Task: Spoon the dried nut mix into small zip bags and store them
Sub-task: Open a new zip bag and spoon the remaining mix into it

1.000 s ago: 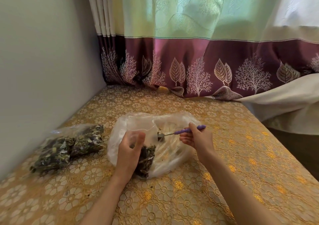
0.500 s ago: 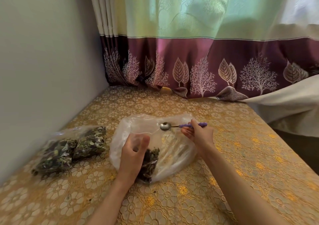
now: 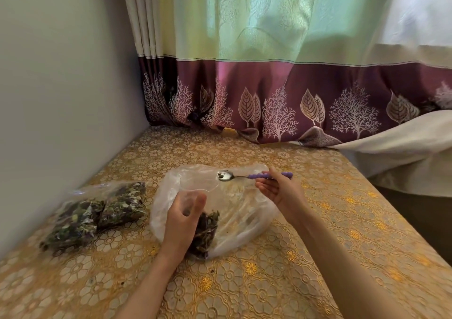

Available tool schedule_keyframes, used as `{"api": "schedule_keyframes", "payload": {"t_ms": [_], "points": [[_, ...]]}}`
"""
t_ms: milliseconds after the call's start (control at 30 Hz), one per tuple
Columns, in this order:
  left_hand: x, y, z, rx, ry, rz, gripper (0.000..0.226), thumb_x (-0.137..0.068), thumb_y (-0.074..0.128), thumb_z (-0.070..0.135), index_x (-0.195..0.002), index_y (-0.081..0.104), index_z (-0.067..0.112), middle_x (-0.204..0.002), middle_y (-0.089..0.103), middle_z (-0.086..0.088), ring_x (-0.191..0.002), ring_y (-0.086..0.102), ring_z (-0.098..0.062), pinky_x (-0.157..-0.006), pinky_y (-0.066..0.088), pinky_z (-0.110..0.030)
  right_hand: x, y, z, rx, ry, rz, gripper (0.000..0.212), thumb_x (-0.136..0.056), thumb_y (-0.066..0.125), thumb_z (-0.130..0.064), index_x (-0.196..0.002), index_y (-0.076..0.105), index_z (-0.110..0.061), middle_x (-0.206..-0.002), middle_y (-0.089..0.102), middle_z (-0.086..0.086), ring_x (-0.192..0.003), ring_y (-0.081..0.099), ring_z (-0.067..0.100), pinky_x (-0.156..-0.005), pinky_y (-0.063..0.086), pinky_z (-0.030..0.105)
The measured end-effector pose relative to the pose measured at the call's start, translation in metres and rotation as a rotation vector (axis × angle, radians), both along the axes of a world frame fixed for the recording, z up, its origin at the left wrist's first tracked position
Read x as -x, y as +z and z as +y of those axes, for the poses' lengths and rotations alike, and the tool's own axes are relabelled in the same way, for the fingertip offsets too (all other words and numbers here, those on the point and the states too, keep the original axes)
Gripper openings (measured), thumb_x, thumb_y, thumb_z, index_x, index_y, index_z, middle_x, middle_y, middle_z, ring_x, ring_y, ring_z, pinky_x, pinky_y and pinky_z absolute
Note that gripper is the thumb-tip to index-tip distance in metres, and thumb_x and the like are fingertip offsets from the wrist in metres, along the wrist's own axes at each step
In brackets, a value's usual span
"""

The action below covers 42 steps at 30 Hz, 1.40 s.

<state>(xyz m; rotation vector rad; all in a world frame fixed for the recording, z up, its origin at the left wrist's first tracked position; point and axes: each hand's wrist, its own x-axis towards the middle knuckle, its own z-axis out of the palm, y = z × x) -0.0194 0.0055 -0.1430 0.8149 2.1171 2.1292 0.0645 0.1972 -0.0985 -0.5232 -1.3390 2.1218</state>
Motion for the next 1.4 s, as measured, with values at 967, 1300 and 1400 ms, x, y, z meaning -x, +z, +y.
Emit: {"api": "schedule_keyframes", "payload": {"t_ms": [967,1300,1400], "points": [[-0.003,0.002,-0.003,0.027,-0.022,0.02,0.082,-0.041,0.049,0.095,-0.093,0.058,0.032,-0.096,0.065,0.014,-0.092,0.059,0.005,-0.076,0.042,-0.011,-0.033,0.043,0.007,-0.331,-0.002,0.001,0.023,-0.097,0.048,-0.014,-0.085,0.062,0.0,-0.073,0.07,0.01,-0.057,0.056,0.012,-0.053,0.046,0.019],[-0.002,0.002,-0.002,0.036,-0.023,0.037,0.08,-0.044,0.047,0.094,-0.094,0.058,0.033,-0.094,0.064,0.018,-0.087,0.057,0.015,-0.072,0.04,-0.002,-0.031,0.02,0.027,-0.476,-0.003,-0.166,0.022,-0.084,0.04,0.0,-0.072,0.058,-0.001,-0.066,0.069,0.019,-0.051,0.041,0.011,-0.045,0.034,0.018],[-0.001,0.001,-0.002,0.033,-0.022,0.042,0.077,-0.046,0.047,0.093,-0.093,0.058,0.034,-0.094,0.064,0.018,-0.087,0.057,0.016,-0.071,0.04,0.0,-0.036,0.017,0.032,-0.498,0.034,-0.096,0.018,-0.075,0.044,-0.008,-0.063,0.057,-0.005,-0.056,0.065,0.016,-0.049,0.041,0.013,-0.043,0.034,0.017]]}}
